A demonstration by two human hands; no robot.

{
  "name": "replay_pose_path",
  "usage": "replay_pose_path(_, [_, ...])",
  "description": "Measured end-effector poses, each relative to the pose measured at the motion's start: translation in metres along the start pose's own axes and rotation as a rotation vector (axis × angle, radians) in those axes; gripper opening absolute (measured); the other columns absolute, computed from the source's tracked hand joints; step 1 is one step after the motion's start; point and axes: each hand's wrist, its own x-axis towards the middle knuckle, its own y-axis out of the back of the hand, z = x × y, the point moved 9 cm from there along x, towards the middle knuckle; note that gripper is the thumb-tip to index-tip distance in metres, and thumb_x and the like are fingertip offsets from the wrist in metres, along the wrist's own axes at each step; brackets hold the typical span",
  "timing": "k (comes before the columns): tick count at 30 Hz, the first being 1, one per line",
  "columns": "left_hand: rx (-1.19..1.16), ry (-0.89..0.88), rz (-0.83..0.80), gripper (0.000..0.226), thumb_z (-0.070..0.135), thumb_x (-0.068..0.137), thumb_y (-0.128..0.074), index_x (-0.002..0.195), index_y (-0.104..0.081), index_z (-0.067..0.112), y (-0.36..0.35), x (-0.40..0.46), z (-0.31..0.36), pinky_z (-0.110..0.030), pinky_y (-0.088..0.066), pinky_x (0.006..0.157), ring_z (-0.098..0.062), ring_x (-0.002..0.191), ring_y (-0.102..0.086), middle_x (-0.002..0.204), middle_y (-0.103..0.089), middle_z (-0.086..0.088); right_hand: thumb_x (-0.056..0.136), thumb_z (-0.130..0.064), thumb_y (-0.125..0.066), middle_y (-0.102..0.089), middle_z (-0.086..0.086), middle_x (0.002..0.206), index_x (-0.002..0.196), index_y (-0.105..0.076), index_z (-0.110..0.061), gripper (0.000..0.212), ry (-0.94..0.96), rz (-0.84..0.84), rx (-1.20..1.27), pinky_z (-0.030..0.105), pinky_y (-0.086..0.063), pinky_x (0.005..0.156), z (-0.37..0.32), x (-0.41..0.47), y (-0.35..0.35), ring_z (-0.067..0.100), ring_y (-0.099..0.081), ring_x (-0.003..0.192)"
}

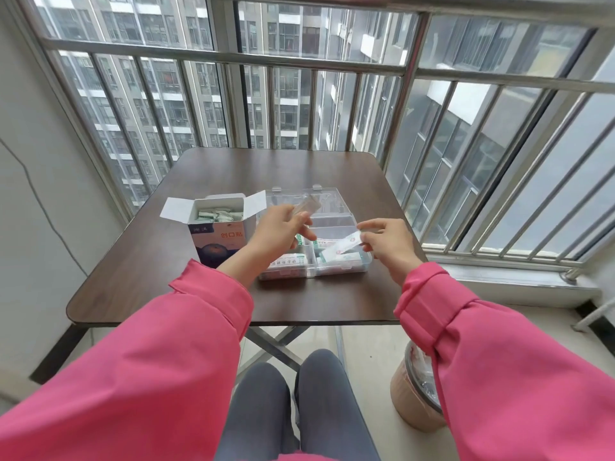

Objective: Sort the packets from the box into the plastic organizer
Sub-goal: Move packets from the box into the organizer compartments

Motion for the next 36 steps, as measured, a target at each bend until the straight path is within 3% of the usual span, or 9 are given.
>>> replay_pose_path(5, [0.019, -0.033, -0.035, 0.023, 0.015, 0.099, -0.042, 0.079, -0.052, 0.013, -0.007, -0.006, 0.006, -0.011, -0.029, 0.034, -0.002, 0.032, -0.039, 0.071, -0.065, -0.004, 0.083, 0.001, -0.051, -0.064, 0.009, 0.074, 0.097, -0.070, -0.007, 0.025, 0.075, -0.033, -0.216, 0.002, -0.043, 0.054, -0.004, -0.010, -0.011, 0.002, -0.058, 0.046])
replay_pose_path(7, [0.032, -0.027, -0.053, 0.022, 0.016, 0.099, -0.042, 0.079, -0.052, 0.015, -0.010, -0.008, 0.004, -0.013, -0.029, 0.034, -0.002, 0.033, -0.041, 0.073, -0.066, -0.002, 0.082, -0.001, -0.054, -0.067, 0.013, 0.081, 0.099, -0.070, -0.006, 0.024, 0.116, -0.059, -0.312, 0.018, -0.052, 0.077, -0.008, -0.012, -0.015, 0.014, -0.068, 0.070])
replay_pose_path(9, [0.015, -0.013, -0.082, 0.018, 0.017, 0.099, -0.043, 0.085, -0.054, 0.014, -0.013, -0.010, 0.002, -0.014, -0.031, 0.036, -0.002, 0.036, -0.044, 0.076, -0.067, 0.000, 0.081, -0.004, -0.057, -0.068, 0.016, 0.098, 0.100, -0.070, -0.008, 0.023, 0.152, -0.081, -0.441, 0.032, -0.048, 0.089, -0.011, -0.013, -0.019, 0.029, -0.064, 0.096])
replay_pose_path(14, [-0.107, -0.009, -0.151, 0.015, 0.011, 0.098, -0.046, 0.110, -0.055, 0.009, -0.016, -0.015, 0.004, -0.013, -0.040, 0.042, -0.002, 0.047, -0.057, 0.084, -0.068, 0.001, 0.080, -0.008, -0.061, -0.058, 0.009, 0.113, 0.101, -0.066, -0.017, 0.023, 0.200, -0.085, -0.587, 0.034, -0.044, 0.085, -0.016, -0.018, -0.022, 0.028, -0.057, 0.106])
replay_pose_path(22, [-0.138, -0.027, -0.157, 0.019, 0.009, 0.098, -0.047, 0.114, -0.056, 0.008, -0.015, -0.014, 0.006, -0.012, -0.042, 0.046, 0.000, 0.049, -0.058, 0.087, -0.068, 0.000, 0.086, -0.024, -0.062, -0.060, 0.008, 0.111, 0.102, -0.068, -0.016, 0.019, 0.225, -0.150, -0.682, 0.033, -0.045, 0.087, -0.026, -0.016, -0.018, 0.024, -0.057, 0.106])
replay_pose_path(25, [-0.115, -0.036, -0.145, 0.019, 0.011, 0.097, -0.050, 0.114, -0.057, 0.007, -0.014, -0.011, 0.005, -0.011, -0.037, 0.043, -0.002, 0.047, -0.053, 0.085, -0.069, -0.001, 0.093, -0.033, -0.054, -0.068, 0.007, 0.083, 0.095, -0.070, -0.010, 0.028, 0.242, -0.139, -0.360, 0.025, -0.040, 0.061, -0.045, -0.020, -0.014, 0.011, -0.059, 0.068])
replay_pose_path(28, [-0.087, -0.041, -0.156, 0.016, 0.013, 0.095, -0.053, 0.110, -0.059, 0.010, -0.015, -0.010, 0.006, -0.012, -0.032, 0.041, -0.004, 0.045, -0.045, 0.081, -0.069, -0.002, 0.095, -0.030, -0.053, -0.063, 0.004, 0.057, 0.094, -0.066, -0.008, 0.025, 0.080, -0.365, 0.188, 0.014, -0.029, 0.036, -0.052, -0.031, -0.028, 0.004, -0.040, 0.034])
replay_pose_path(32, [-0.050, -0.084, -0.152, 0.006, 0.011, 0.094, -0.055, 0.099, -0.058, 0.013, -0.016, -0.008, 0.012, -0.012, -0.031, 0.038, -0.003, 0.039, -0.041, 0.074, -0.067, -0.002, 0.094, -0.026, -0.055, -0.066, 0.004, 0.054, 0.082, -0.056, -0.007, 0.022, -0.121, -0.415, 0.542, 0.011, -0.039, 0.037, -0.051, -0.033, -0.036, 0.006, -0.054, 0.039])
replay_pose_path(36, [0.092, -0.178, -0.105, 0.003, 0.013, 0.092, -0.058, 0.093, -0.061, 0.015, -0.012, 0.001, 0.013, -0.015, -0.038, 0.045, -0.003, 0.041, -0.043, 0.071, -0.069, 0.000, 0.091, -0.009, -0.058, -0.068, 0.009, 0.065, 0.085, -0.061, 0.001, 0.012, -0.243, -0.499, 0.721, 0.011, -0.051, 0.048, -0.049, -0.034, -0.039, 0.008, -0.066, 0.053])
